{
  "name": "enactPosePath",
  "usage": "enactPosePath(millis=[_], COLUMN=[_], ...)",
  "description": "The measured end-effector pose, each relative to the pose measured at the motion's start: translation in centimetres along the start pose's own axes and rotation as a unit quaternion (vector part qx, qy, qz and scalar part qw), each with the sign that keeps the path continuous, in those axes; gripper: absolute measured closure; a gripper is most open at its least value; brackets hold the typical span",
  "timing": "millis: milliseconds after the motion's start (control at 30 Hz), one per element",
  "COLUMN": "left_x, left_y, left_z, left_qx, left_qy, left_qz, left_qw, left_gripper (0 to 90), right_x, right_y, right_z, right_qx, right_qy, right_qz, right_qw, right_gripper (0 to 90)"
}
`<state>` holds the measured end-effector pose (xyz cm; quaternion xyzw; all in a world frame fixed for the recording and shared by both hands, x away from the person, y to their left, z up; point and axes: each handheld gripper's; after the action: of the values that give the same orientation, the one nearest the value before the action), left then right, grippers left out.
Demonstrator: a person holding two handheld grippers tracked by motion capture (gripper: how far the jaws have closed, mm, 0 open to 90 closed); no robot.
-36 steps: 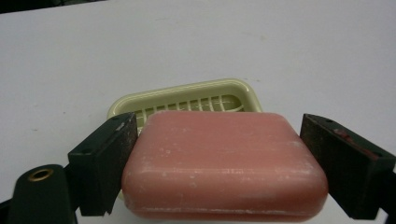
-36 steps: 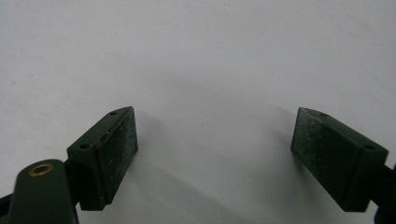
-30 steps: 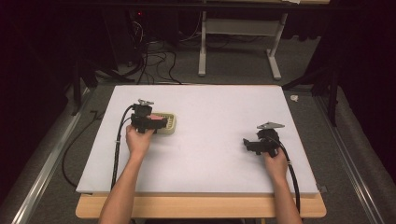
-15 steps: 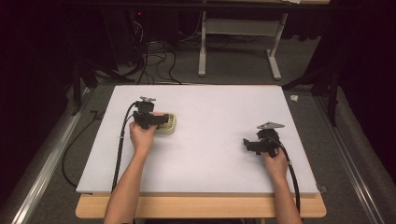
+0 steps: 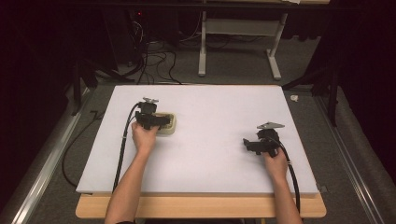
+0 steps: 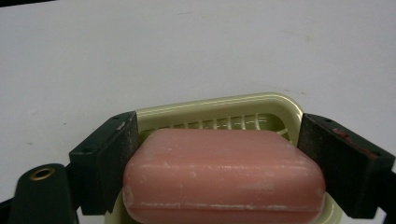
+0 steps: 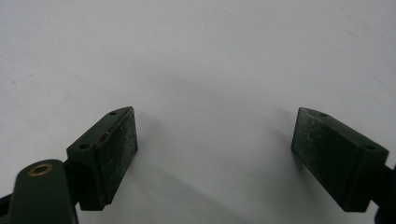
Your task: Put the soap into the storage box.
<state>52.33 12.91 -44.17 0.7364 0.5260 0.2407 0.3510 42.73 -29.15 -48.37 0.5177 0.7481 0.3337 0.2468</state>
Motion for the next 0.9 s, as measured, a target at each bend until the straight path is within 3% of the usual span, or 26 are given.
enactPosePath(millis=[300, 400, 567, 900], left_x=[-0.3, -0.5, -0.6, 0.1], left_y=[-0.1, 0.0, -0.2, -0.2], left_z=[-0.3, -0.7, -0.7, -1.7], left_qx=[0.011, -0.002, 0.006, -0.011], left_qy=[0.004, 0.004, 0.005, -0.004], left_qz=[0.016, 0.016, 0.028, 0.016], left_qw=[0.9998, 0.9999, 0.9996, 0.9998], left_gripper=[14.8, 23.4, 24.1, 22.0], right_x=[0.0, 0.0, 0.0, 0.0], right_y=[0.0, 0.0, 0.0, 0.0], right_z=[0.0, 0.0, 0.0, 0.0], right_qx=[0.0, 0.0, 0.0, 0.001], right_qy=[0.0, 0.001, 0.001, 0.001], right_qz=[0.0, 0.0, 0.0, 0.0], right_qw=[1.0, 1.0, 1.0, 1.0], right_gripper=[15.3, 15.3, 15.2, 15.2])
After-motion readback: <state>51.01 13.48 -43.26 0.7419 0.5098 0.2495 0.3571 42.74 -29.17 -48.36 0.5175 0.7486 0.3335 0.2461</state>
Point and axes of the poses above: each handheld gripper's, and its own axes: z roughly forward along the jaws, y roughly out of its top, x roughly to its left, and after that the axes turned 4 degrees about -x, right-handed
